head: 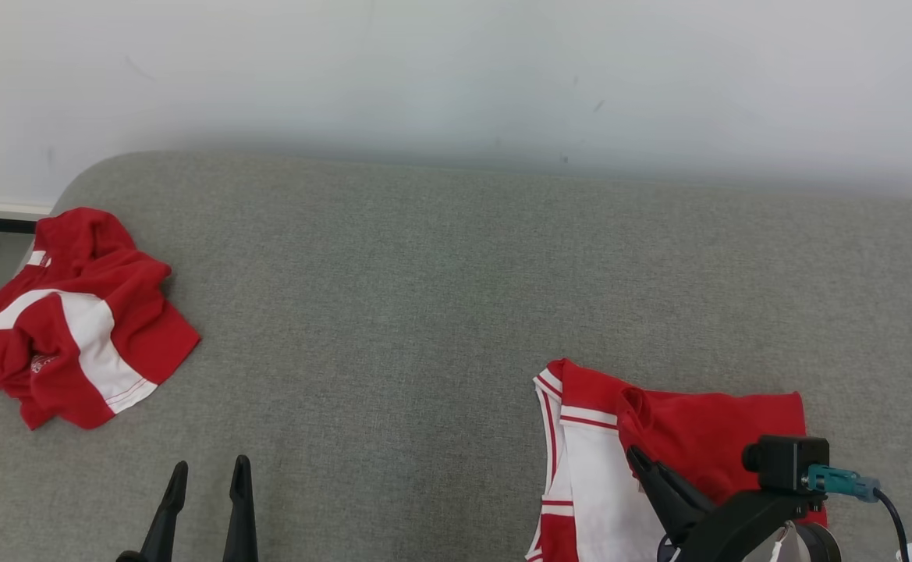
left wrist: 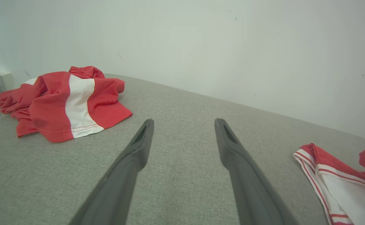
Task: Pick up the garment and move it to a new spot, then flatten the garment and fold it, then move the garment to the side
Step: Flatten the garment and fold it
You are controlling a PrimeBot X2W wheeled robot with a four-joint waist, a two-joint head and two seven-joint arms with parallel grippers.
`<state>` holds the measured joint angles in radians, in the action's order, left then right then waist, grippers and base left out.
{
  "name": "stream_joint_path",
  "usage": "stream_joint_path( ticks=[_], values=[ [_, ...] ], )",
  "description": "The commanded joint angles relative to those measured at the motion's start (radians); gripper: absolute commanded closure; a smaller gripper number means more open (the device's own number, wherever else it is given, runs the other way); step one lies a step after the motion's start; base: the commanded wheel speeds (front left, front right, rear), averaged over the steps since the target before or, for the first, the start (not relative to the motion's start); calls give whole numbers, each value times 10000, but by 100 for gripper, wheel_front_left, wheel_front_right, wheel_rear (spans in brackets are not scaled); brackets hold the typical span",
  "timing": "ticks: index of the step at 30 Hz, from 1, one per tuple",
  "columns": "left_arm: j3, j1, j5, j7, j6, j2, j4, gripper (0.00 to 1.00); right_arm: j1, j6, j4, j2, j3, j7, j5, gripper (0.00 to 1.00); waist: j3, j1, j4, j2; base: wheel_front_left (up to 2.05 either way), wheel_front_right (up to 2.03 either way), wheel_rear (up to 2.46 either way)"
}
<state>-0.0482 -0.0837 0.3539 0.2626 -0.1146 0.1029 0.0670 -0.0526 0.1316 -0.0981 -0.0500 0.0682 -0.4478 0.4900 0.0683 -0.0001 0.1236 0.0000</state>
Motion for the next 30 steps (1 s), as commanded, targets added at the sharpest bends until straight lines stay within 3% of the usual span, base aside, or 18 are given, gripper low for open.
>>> stream_joint_path(
  ticks=[1, 15, 17, 24, 30],
  values=[
    [12, -69, 20, 22, -15, -5, 29, 0, 92, -21, 194, -5, 23, 115, -97, 100, -14, 1, 92, 0, 0, 0, 0],
    [-248, 166, 74, 16, -7, -58, 246, 0, 2008, -21, 3067, 0, 406, 1064, -139, 100, 32, 1, 410, 0, 0, 0, 0],
    [-291, 189, 85, 15, -7, -69, 303, 0, 2146, -21, 3388, -1, 570, 1214, -10, 0, 40, 1, 473, 0, 0, 0, 0],
    [-322, 84, 96, 17, 51, -75, 359, 0, 1924, -21, 2805, -15, 741, 1519, 845, 0, -23, 1, 534, 0, 0, 0, 0],
    [-275, -139, 142, 17, 80, -78, 278, 0, 1049, -21, 1194, -7, -1393, 1613, -89, 0, -86, 1, 319, 0, 0, 0, 0]
  ],
)
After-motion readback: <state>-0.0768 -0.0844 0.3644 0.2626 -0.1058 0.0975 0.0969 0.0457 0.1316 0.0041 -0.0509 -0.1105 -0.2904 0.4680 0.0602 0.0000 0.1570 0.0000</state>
